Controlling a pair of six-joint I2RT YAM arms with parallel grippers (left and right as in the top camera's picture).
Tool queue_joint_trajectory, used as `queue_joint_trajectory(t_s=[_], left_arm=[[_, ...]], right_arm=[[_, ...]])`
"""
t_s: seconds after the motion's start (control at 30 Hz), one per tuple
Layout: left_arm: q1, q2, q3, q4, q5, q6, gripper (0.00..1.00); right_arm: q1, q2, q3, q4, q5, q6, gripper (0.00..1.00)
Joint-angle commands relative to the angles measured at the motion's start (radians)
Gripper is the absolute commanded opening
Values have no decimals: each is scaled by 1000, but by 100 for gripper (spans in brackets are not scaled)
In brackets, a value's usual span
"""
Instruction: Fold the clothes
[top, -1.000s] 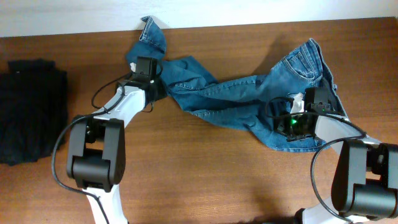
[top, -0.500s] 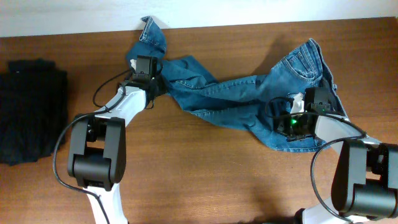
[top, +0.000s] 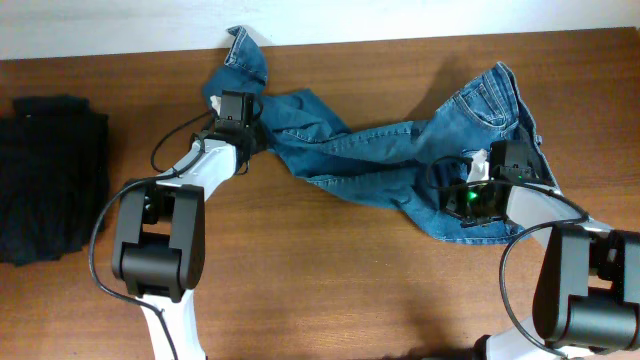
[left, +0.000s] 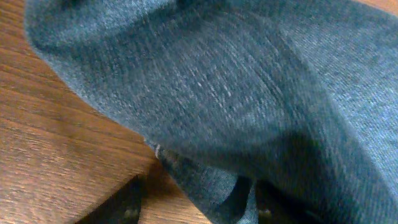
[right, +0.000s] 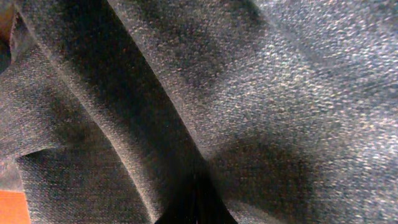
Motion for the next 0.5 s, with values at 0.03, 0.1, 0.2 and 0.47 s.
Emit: queue_joint_trajectory(t_s=[0.03,0.1,0.2,0.47], left_arm=[[6,54,-10,-26,-27,4,14],[6,54,-10,-31,-27,25,10],[6,54,-10,-34,-27,49,10],[6,51,-8,-62,-49,64,1]], right_arm=[[31,127,-113,-54,61,5,5],[31,127,-113,-55,61,5,5],[31,126,-110,-57,61,5,5],[31,126,-108,-60,62,5,5]])
